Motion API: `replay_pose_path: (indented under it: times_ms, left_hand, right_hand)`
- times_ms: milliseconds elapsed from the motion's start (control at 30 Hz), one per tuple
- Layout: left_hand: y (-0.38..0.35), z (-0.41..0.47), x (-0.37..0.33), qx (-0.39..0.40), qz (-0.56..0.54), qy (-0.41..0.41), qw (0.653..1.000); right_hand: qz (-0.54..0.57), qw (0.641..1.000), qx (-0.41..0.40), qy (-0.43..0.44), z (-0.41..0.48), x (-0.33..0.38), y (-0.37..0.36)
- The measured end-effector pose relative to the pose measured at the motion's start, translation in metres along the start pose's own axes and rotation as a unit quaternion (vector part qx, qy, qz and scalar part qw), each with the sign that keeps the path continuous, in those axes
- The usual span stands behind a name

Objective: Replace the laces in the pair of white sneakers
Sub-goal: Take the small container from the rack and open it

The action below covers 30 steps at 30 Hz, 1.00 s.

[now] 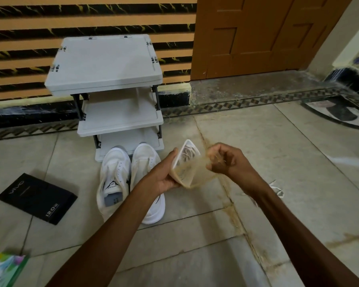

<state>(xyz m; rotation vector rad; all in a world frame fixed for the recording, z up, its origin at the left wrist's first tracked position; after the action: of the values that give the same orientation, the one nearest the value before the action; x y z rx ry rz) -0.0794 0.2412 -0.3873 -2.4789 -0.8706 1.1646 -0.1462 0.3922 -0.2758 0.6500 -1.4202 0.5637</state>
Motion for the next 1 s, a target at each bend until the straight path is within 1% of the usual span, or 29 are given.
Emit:
replay_pose_path:
  times_ms: [67, 133, 200, 300, 367, 433, 467, 500, 667, 700, 733, 767, 800, 833, 867, 900, 933, 967, 1000]
  left_hand:
    - [-0.001, 0.001, -0.005, 0.005, -0.020, -0.039, 0.999]
    - [0.000, 0.003, -0.008, 0.007, -0.049, -0.056, 0.997]
    - [0.001, 0.005, -0.008, 0.007, -0.073, -0.061, 0.995]
    - [-0.002, 0.009, -0.001, 0.011, -0.098, -0.054, 0.994]
    - [-0.005, 0.010, 0.004, 0.012, -0.109, -0.051, 0.993]
    - [-0.005, 0.011, 0.009, 0.009, -0.106, -0.051, 0.993]
    - [-0.004, 0.012, 0.012, 0.008, -0.101, -0.049, 0.994]
    - [-0.002, 0.012, 0.013, 0.007, -0.095, -0.049, 0.994]
    - [0.001, 0.010, 0.017, 0.007, -0.091, -0.051, 0.994]
    - [0.001, 0.009, 0.018, 0.009, -0.088, -0.052, 0.995]
    - [0.000, 0.008, 0.017, 0.011, -0.084, -0.053, 0.995]
    - [0.000, 0.008, 0.017, 0.014, -0.083, -0.054, 0.995]
    - [-0.002, 0.008, 0.016, 0.016, -0.083, -0.056, 0.995]
    - [-0.004, 0.007, 0.016, 0.021, -0.085, -0.058, 0.994]
    - [-0.007, 0.007, 0.015, 0.028, -0.083, -0.061, 0.994]
    - [-0.010, 0.007, 0.015, 0.035, -0.078, -0.062, 0.994]
    - [-0.014, 0.007, 0.016, 0.043, -0.070, -0.062, 0.995]
    - [-0.018, 0.008, 0.017, 0.050, -0.061, -0.061, 0.995]
    - [-0.021, 0.008, 0.019, 0.054, -0.054, -0.059, 0.995]
  right_hand:
    - [-0.037, 0.997, 0.056, -0.026, -0.015, -0.011, 0.001]
    - [-0.165, 0.981, 0.100, -0.022, -0.034, -0.028, -0.008]
    - [-0.301, 0.947, 0.115, 0.006, -0.054, -0.048, -0.022]
    - [-0.434, 0.888, 0.141, 0.058, -0.077, -0.070, -0.045]
    - [-0.494, 0.844, 0.183, 0.097, -0.087, -0.082, -0.058]
    - [-0.543, 0.800, 0.226, 0.117, -0.096, -0.096, -0.066]
    - [-0.558, 0.785, 0.243, 0.116, -0.101, -0.103, -0.068]
    - [-0.564, 0.777, 0.254, 0.116, -0.104, -0.107, -0.069]
    - [-0.545, 0.776, 0.304, 0.094, -0.108, -0.109, -0.067]
    - [-0.531, 0.784, 0.307, 0.098, -0.106, -0.102, -0.065]
    - [-0.508, 0.804, 0.289, 0.111, -0.100, -0.092, -0.062]
    - [-0.478, 0.833, 0.247, 0.128, -0.091, -0.079, -0.055]
    - [-0.443, 0.867, 0.181, 0.143, -0.078, -0.063, -0.044]
    - [-0.403, 0.897, 0.101, 0.152, -0.064, -0.048, -0.032]
    - [-0.364, 0.918, 0.023, 0.154, -0.050, -0.035, -0.019]
    - [-0.332, 0.931, -0.039, 0.149, -0.037, -0.024, -0.008]
    - [-0.313, 0.937, -0.076, 0.136, -0.024, -0.018, -0.003]
    - [-0.307, 0.941, -0.089, 0.113, -0.011, -0.017, -0.002]
    - [-0.310, 0.944, -0.082, 0.083, 0.000, -0.019, -0.005]
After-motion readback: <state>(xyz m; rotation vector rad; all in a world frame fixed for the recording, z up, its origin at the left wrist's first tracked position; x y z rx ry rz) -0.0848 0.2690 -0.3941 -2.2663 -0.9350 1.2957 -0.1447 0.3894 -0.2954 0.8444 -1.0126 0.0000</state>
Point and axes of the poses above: each hand's wrist, its own z-axis towards the middle knuckle, its own y-axis out of the back of the hand, x = y × z, the point moved 8 cm from there along z, towards the middle knuckle, and after that the axes turned 5 degrees about z, right-handed, at the moved point
